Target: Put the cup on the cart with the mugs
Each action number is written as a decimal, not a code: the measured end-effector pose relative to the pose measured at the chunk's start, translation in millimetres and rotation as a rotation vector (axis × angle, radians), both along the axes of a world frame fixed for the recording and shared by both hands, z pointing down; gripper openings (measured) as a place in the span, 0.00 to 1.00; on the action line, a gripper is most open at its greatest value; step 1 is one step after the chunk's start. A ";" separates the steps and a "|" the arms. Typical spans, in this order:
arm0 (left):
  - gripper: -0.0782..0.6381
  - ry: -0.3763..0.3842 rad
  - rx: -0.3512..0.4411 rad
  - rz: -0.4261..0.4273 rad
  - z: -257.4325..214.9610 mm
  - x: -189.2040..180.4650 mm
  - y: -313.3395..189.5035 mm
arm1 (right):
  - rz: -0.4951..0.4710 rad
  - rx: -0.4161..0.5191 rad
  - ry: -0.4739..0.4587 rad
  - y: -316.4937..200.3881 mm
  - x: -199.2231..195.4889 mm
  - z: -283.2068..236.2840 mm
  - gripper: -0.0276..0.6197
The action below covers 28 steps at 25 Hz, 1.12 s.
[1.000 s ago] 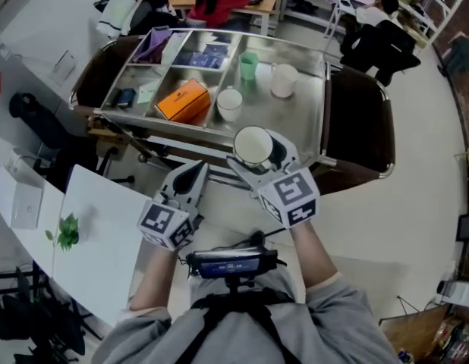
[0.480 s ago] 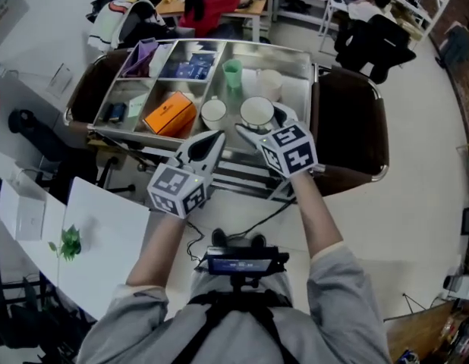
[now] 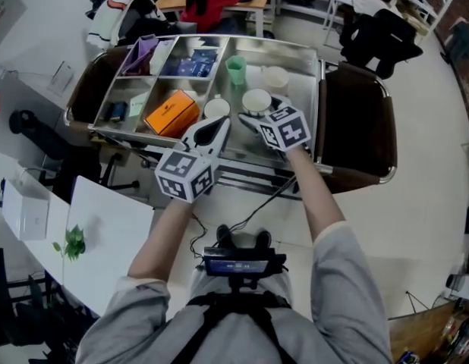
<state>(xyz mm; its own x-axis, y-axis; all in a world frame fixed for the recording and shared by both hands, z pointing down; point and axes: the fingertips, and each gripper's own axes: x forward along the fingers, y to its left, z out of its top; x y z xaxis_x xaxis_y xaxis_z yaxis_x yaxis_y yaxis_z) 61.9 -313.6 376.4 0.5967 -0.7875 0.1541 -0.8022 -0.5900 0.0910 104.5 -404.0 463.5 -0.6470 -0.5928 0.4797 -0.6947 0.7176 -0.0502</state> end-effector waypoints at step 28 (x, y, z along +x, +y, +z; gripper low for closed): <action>0.10 0.011 -0.006 -0.036 6.8 -13.2 -8.0 | -0.050 -0.072 0.073 -36.2 -14.3 56.8 0.67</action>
<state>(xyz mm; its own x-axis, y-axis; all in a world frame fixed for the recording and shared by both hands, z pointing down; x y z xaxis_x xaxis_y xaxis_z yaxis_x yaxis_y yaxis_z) 48.6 -321.7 383.2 0.5695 -0.8077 0.1525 -0.8220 -0.5600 0.1033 90.1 -440.2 520.3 -0.6361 -0.5233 0.5670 -0.6622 0.7475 -0.0530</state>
